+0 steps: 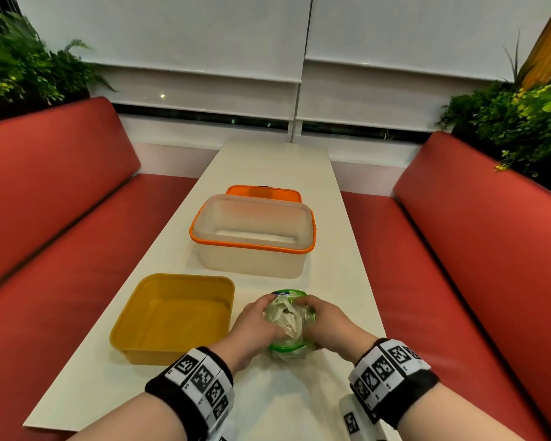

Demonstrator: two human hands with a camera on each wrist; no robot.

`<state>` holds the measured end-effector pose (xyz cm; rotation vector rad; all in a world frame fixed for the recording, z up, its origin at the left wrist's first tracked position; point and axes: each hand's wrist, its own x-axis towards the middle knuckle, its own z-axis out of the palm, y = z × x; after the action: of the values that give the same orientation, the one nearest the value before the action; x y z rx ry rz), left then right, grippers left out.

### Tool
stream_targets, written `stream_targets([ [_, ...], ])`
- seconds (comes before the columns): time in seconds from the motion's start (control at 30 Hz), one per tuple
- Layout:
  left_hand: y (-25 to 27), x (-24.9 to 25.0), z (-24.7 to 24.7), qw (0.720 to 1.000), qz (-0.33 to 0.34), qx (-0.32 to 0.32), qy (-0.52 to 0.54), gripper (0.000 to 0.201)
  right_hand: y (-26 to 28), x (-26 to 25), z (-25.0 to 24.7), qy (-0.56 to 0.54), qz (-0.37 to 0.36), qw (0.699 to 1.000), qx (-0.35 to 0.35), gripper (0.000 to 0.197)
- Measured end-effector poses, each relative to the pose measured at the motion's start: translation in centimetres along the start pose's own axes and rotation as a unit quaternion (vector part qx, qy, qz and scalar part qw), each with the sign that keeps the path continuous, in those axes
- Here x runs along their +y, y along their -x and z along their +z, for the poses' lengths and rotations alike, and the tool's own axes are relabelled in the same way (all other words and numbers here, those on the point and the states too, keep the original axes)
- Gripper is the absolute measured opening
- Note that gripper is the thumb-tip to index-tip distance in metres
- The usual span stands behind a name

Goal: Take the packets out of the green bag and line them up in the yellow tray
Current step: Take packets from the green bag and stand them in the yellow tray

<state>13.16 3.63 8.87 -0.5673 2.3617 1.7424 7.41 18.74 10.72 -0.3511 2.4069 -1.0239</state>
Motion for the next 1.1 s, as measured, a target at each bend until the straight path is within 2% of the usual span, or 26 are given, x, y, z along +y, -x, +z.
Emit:
stream_targets([
  [0.2,-1.1,-0.3,0.2,0.999,0.001,0.014,-0.033,0.08,-1.2,1.2,0.2,-0.044,0.0,0.998,0.032,0.046],
  [0.33,-1.3,-0.5,0.6,0.992,-0.007,0.039,-0.12,0.076,-1.4,1.3,-0.2,-0.037,0.013,0.999,-0.018,0.045],
  [0.47,-1.5,-0.5,0.6,0.993,-0.016,0.022,-0.112,0.075,-2.0,1.4,-0.9,0.038,0.002,0.998,-0.056,0.058],
  [0.6,-1.6,-0.6,0.4,0.991,-0.024,-0.001,-0.135,0.077,-2.4,1.3,-1.1,0.129,-0.038,0.989,-0.054,0.054],
  [0.73,-1.6,-1.0,0.3,0.985,-0.026,-0.015,-0.167,0.078,-2.9,1.5,-0.9,0.16,-0.046,0.984,-0.066,0.057],
  [1.03,-1.3,-0.7,0.5,0.98,-0.025,-0.015,-0.195,0.077,-4.1,3.3,0.3,0.179,-0.039,0.982,-0.056,0.05],
  [1.1,-1.2,-0.6,0.4,0.983,-0.033,-0.019,-0.182,0.077,-3.3,2.7,-0.3,0.122,-0.041,0.99,-0.055,0.047],
])
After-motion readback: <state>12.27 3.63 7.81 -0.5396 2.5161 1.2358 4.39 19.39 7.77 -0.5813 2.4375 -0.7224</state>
